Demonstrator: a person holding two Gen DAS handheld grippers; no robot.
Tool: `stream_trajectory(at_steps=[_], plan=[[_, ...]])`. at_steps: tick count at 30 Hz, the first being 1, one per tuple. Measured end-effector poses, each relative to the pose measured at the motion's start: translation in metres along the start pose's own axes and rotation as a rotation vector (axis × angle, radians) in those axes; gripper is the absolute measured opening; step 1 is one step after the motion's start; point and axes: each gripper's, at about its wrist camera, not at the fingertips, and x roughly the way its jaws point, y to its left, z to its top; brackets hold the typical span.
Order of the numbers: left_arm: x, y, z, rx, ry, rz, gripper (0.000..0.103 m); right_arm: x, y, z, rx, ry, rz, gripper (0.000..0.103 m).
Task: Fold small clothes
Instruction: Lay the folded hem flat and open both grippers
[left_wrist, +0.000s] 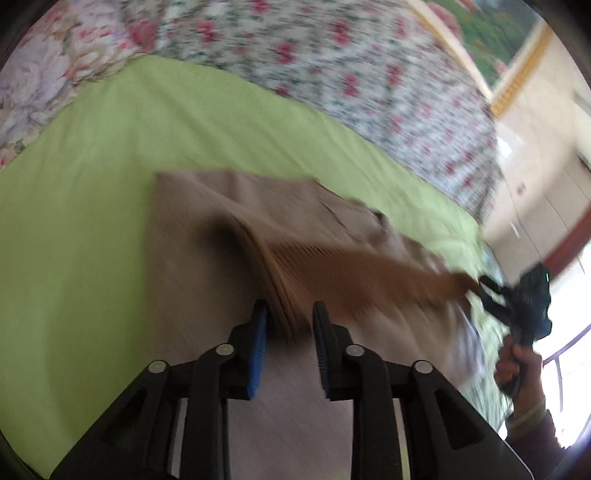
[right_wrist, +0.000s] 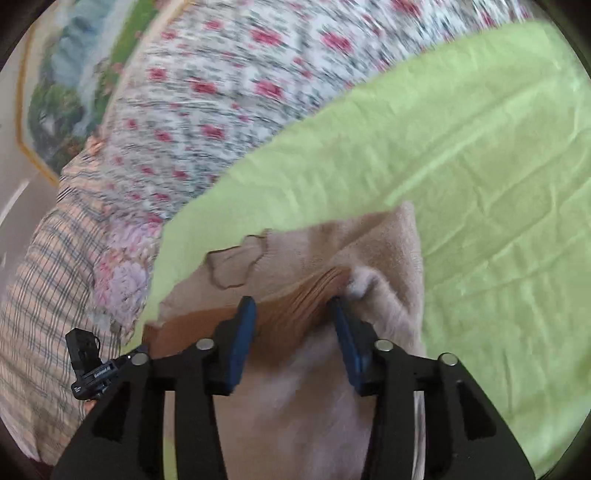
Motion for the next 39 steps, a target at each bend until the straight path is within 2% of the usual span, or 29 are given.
stream_trajectory(at_steps=[3,5,8,11,13,16,20,23,25,30,39], plan=[[0.008,-0.030,-0.021,0.060,0.058,-0.075,0.028,0.000,0.027,-0.019,-0.094,0.064,0.069,0.046],[0.020,-0.046,-0.027,0.092,0.088,-0.101,0.028,0.018,0.049,-0.034,-0.202,0.161,0.056,0.046],[0.041,-0.062,-0.024,0.141,0.140,-0.064,0.028,0.055,0.071,-0.056,-0.361,0.323,-0.013,0.046],[0.060,-0.065,-0.010,0.195,0.173,-0.007,0.028,0.078,0.076,-0.057,-0.449,0.393,-0.058,0.046],[0.068,-0.053,0.006,0.168,0.173,-0.014,0.028,0.090,0.071,-0.046,-0.456,0.412,-0.080,0.046],[0.081,-0.029,0.038,0.132,0.156,0.051,0.028,0.107,0.046,-0.018,-0.393,0.386,-0.163,0.046],[0.085,0.000,0.077,0.062,0.098,0.119,0.028,0.106,0.013,0.024,-0.256,0.228,-0.288,0.046],[0.073,0.027,0.096,-0.048,0.029,0.124,0.030,0.088,-0.007,0.037,-0.124,0.114,-0.327,0.046],[0.064,0.041,0.098,-0.115,-0.002,0.117,0.031,0.074,-0.010,0.034,-0.076,0.086,-0.297,0.046],[0.039,0.041,0.072,-0.136,-0.030,0.105,0.034,0.045,0.009,0.006,-0.086,0.071,-0.236,0.046],[-0.008,0.012,-0.010,-0.121,-0.032,0.062,0.037,0.024,0.027,-0.046,-0.036,0.082,-0.173,0.046]])
